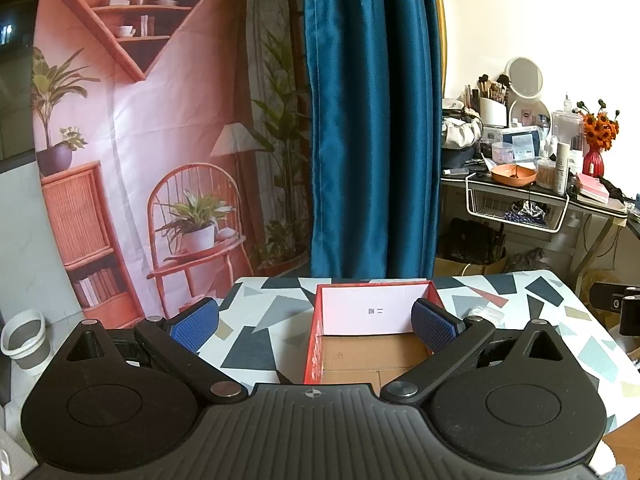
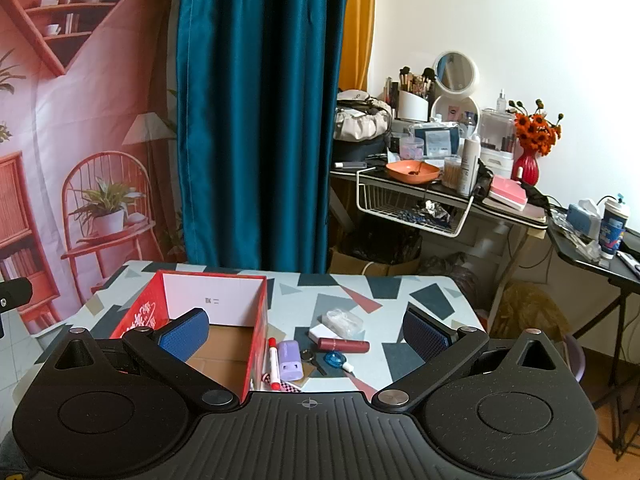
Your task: Organize rigid objects
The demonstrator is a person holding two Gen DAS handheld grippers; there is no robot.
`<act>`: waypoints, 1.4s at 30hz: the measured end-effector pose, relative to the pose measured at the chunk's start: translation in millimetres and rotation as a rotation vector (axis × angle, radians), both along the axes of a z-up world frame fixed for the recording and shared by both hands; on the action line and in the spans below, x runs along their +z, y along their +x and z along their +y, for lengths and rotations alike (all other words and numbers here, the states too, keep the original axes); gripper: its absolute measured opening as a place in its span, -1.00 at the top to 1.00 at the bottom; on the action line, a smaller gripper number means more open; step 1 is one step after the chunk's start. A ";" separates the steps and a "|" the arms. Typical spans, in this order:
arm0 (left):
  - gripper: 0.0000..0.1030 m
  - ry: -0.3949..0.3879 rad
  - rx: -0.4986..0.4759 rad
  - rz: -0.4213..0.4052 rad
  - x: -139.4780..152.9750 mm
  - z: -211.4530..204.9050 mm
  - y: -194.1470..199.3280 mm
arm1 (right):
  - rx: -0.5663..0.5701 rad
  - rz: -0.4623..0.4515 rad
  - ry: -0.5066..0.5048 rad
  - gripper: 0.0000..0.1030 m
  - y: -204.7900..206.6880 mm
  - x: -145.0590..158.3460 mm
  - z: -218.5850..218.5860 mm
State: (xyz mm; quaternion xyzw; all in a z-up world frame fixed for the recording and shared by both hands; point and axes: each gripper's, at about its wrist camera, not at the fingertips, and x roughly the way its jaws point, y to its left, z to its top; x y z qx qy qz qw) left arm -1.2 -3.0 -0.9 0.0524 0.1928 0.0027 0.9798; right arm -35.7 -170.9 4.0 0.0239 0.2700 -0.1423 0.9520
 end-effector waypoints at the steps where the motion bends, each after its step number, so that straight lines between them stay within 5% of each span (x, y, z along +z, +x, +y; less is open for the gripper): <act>1: -1.00 -0.003 0.003 0.002 -0.1 0.8 0.5 | 0.000 0.001 0.000 -0.99 0.0 0.0 0.1; 42: -1.00 0.000 0.019 0.013 0.5 -3.9 1.4 | -0.001 0.006 0.008 -0.99 0.4 -0.6 1.0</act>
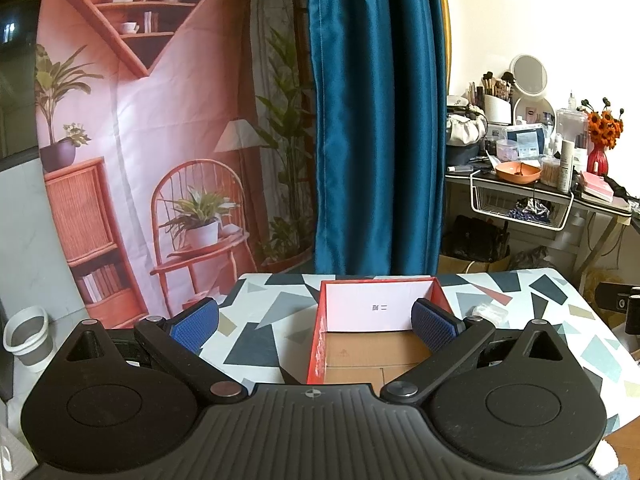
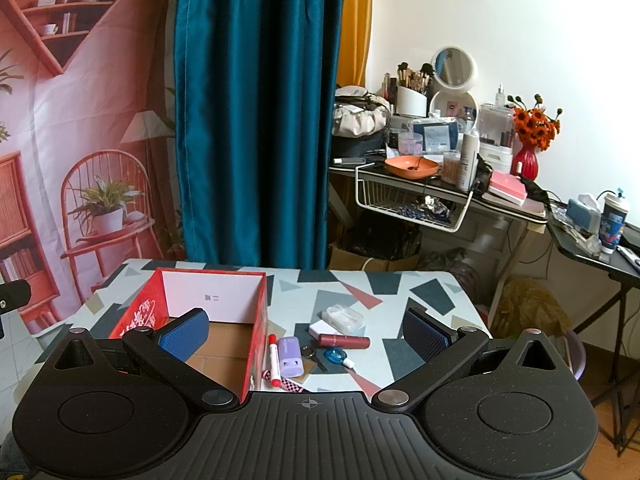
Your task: Organize rigid objects
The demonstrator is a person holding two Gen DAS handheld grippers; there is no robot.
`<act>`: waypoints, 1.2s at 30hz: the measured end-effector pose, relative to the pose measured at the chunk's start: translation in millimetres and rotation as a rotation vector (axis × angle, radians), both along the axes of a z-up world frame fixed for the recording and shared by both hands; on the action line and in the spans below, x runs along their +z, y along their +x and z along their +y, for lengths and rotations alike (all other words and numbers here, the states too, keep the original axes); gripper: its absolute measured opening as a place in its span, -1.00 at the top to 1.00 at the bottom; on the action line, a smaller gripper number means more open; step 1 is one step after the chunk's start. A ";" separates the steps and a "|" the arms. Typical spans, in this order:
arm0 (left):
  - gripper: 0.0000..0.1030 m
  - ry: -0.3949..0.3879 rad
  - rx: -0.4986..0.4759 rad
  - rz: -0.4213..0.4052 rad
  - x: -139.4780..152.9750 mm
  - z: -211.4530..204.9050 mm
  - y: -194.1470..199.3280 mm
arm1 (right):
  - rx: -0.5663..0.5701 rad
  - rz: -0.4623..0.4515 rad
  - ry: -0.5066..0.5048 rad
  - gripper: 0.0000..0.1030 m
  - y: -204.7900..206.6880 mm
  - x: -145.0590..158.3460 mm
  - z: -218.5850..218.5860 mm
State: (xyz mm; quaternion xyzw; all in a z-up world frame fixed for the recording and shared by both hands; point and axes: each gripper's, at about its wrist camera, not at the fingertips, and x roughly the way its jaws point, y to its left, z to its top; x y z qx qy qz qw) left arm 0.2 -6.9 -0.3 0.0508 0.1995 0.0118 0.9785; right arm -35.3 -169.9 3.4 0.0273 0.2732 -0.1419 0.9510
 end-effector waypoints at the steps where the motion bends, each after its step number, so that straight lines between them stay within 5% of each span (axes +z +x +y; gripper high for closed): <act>1: -1.00 -0.005 0.003 0.005 -0.1 0.6 0.6 | 0.000 0.000 0.000 -0.99 -0.4 -0.6 0.1; 26: -1.00 -0.006 0.057 0.013 -1.7 4.5 4.7 | 0.015 -0.005 0.003 -0.99 3.6 -2.6 -0.8; 36: -1.00 0.046 0.108 -0.024 -20.2 10.0 38.7 | 0.083 -0.030 0.005 -0.99 32.3 -18.2 -10.0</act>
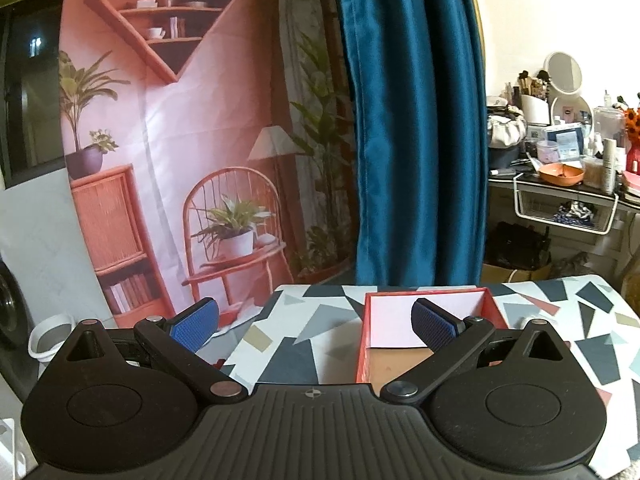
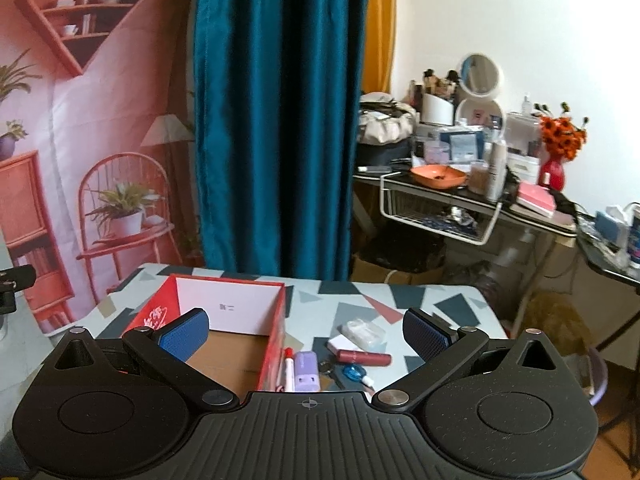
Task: Organize rigid objects
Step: 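Clamp the red box wall with the left tool while the right tool approaches the items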
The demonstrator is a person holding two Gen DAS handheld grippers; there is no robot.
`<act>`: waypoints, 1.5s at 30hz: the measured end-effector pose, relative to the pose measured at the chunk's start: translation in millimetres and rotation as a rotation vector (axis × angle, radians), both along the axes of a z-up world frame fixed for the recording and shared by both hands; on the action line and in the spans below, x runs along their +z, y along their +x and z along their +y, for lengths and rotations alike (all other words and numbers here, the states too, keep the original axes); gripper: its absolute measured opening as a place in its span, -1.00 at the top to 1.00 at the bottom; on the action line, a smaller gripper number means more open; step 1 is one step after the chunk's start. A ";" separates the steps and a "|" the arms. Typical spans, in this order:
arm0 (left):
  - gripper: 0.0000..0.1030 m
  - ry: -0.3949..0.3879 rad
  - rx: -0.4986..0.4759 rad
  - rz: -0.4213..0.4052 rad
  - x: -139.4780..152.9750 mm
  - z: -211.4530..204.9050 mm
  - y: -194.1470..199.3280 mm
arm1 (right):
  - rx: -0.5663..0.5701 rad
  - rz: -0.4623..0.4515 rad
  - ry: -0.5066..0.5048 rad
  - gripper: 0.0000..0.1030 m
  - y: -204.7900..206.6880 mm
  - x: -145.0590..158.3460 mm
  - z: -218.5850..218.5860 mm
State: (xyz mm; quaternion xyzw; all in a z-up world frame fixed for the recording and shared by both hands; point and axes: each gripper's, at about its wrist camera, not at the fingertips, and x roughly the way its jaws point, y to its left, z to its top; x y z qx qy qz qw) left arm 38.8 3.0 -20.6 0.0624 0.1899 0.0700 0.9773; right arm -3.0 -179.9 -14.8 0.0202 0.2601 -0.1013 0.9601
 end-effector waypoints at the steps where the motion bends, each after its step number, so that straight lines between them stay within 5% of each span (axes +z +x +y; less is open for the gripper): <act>1: -1.00 0.004 0.005 0.003 -3.3 0.3 4.8 | -0.002 0.002 -0.010 -0.99 5.7 -3.6 -0.8; 15: -1.00 0.117 0.018 0.121 -62.6 18.1 78.6 | 0.024 0.083 0.075 -0.99 86.8 -91.1 -25.0; 26: -0.89 -0.011 -0.140 0.341 -99.5 31.5 97.5 | 0.037 0.195 0.115 -0.99 110.3 -149.8 -40.0; 34: -0.45 -0.030 -0.220 0.338 -118.6 36.5 91.2 | 0.018 0.220 0.147 -0.99 110.9 -164.3 -48.1; 39: 0.19 -0.049 -0.242 0.353 -127.8 39.7 91.2 | 0.008 0.236 0.160 -0.99 112.3 -169.3 -51.7; 45: 0.48 -0.115 -0.263 0.344 -133.0 42.9 92.4 | 0.016 0.250 0.151 -0.99 113.7 -174.2 -47.3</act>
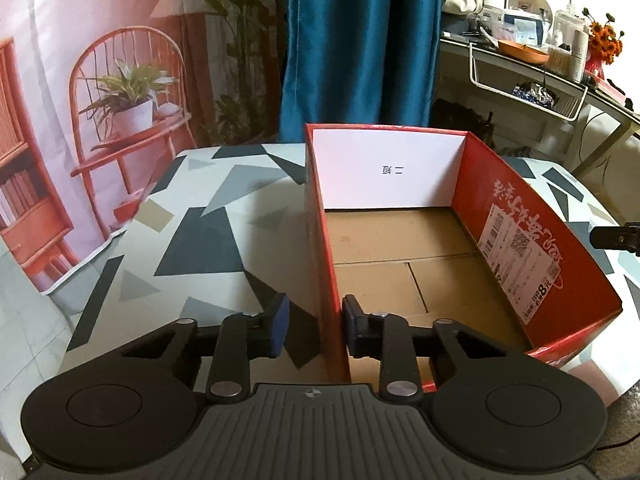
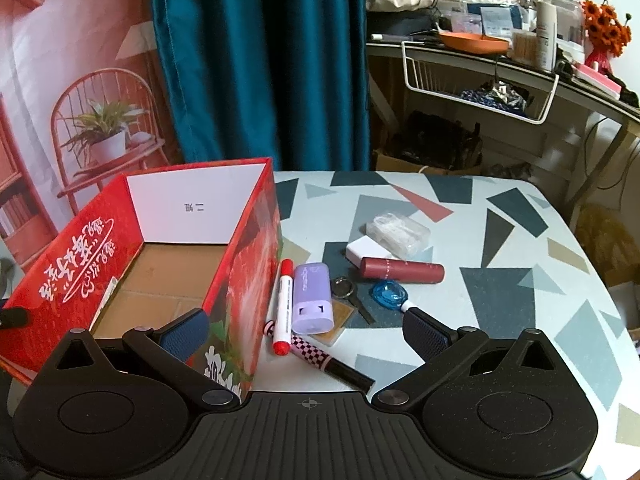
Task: Organize rigid objects
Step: 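Clamp the red box wall with the left tool while the right tool approaches the items, then grasp the red-capped white marker with the right gripper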
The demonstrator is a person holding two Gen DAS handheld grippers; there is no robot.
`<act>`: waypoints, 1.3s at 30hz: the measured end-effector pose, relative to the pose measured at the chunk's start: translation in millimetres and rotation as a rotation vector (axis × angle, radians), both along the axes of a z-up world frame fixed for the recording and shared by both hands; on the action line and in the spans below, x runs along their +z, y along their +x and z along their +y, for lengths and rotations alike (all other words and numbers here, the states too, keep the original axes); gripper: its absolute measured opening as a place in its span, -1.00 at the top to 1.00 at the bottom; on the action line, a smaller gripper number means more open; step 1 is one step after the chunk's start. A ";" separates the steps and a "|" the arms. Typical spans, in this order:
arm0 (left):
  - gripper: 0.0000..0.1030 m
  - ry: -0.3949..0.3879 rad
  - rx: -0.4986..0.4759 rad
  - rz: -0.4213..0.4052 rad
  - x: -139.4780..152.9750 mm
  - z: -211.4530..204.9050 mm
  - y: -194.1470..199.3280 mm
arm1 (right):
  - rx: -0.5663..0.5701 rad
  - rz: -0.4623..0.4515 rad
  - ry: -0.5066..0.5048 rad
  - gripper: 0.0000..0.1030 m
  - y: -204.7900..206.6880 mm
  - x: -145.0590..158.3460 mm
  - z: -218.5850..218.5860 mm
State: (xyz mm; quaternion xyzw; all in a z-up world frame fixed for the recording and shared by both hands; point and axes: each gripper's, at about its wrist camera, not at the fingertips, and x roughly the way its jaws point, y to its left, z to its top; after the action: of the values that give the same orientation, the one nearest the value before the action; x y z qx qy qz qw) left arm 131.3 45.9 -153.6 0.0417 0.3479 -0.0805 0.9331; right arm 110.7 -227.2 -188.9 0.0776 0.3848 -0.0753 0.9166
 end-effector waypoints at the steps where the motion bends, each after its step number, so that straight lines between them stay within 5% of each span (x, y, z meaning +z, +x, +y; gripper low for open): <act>1: 0.51 0.001 -0.002 -0.006 -0.6 -1.2 -0.9 | 0.000 0.000 -0.001 -0.99 0.0 -0.2 0.3; 14: 0.80 -0.043 0.077 -0.027 -13.5 -9.4 -1.2 | -0.026 -0.022 0.033 -0.98 -4.4 0.1 -8.8; 26: 0.83 -0.072 0.110 -0.041 -18.6 -4.8 1.2 | -0.050 -0.084 0.009 -0.92 -10.1 -12.1 -25.5; 34: 0.82 -0.063 0.111 -0.052 -19.7 -7.0 0.3 | -0.033 -0.115 -0.008 -0.79 -9.0 -39.6 -38.8; 39: 0.82 -0.068 0.111 -0.056 -20.6 -5.4 0.0 | 0.033 -0.118 0.046 -0.54 5.5 -58.3 -48.1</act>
State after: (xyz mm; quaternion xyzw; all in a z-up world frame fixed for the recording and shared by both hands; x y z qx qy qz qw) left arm 131.3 40.5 -174.2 -0.0073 0.3206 -0.0394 0.9464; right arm 116.1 -275.4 -247.2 0.0964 0.3328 -0.0466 0.9369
